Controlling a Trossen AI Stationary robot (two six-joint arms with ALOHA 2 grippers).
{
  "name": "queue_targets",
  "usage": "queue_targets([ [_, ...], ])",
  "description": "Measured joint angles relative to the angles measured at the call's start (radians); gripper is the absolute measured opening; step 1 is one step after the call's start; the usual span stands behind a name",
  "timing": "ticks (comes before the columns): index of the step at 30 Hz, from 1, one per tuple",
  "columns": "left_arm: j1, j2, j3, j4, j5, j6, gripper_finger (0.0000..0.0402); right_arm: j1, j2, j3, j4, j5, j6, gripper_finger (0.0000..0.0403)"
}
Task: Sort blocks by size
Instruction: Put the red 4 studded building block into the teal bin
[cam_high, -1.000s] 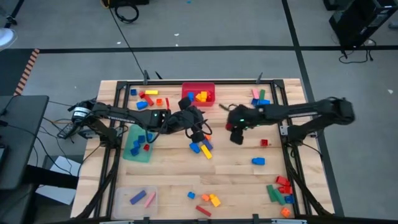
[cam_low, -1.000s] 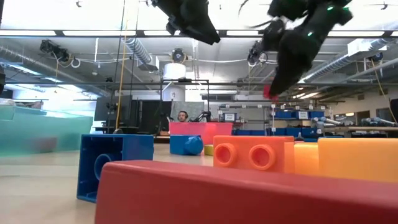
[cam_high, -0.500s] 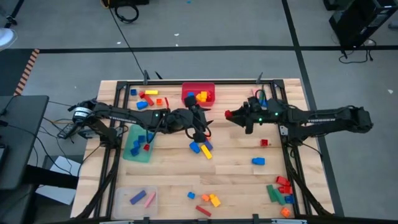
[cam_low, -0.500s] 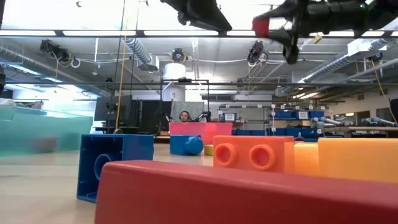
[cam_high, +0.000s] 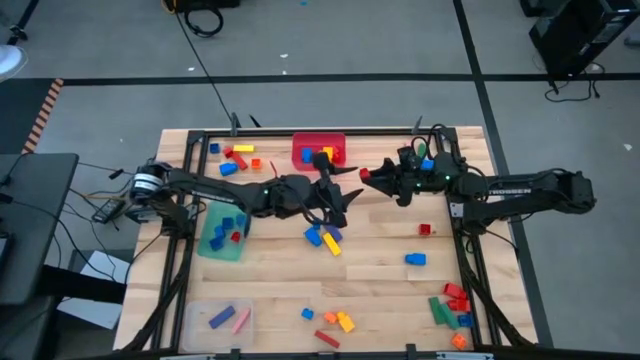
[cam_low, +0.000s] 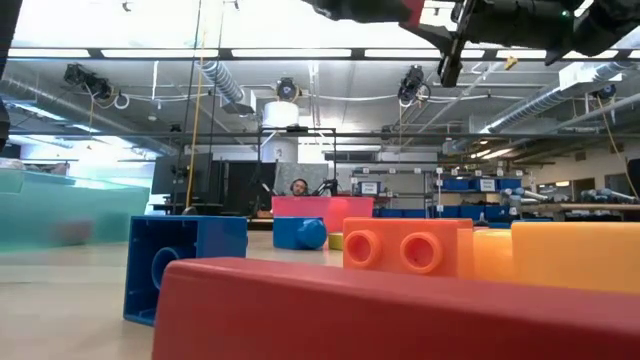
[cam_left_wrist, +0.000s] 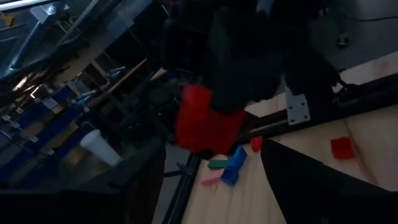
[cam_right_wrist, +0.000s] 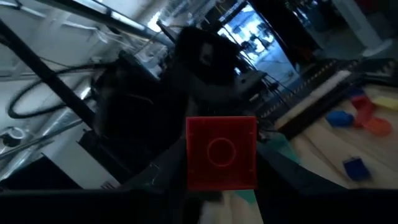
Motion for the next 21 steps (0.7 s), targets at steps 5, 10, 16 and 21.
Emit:
queue_targets([
  [5,0.0,0.039,0.0,0.089,-0.002,0.0,0.0273,0.0,0.008,0.0,0.005,0.0,0.0,0.0153],
  [10,0.003,0.04,0.0,0.112,-0.003,0.0,0.0273,0.0,0.009,0.0,0.003,0.0,-0.008,0.0153],
  [16,0.021,0.04,0.0,0.111,0.014,0.0,0.0273,0.0,0.009,0.0,0.002,0.0,-0.009,0.0153],
  [21,0.027,0.039,0.0,0.13,0.036,0.0,0.0273,0.0,0.009,0.0,-0.004,-0.001,-0.005,0.0153],
])
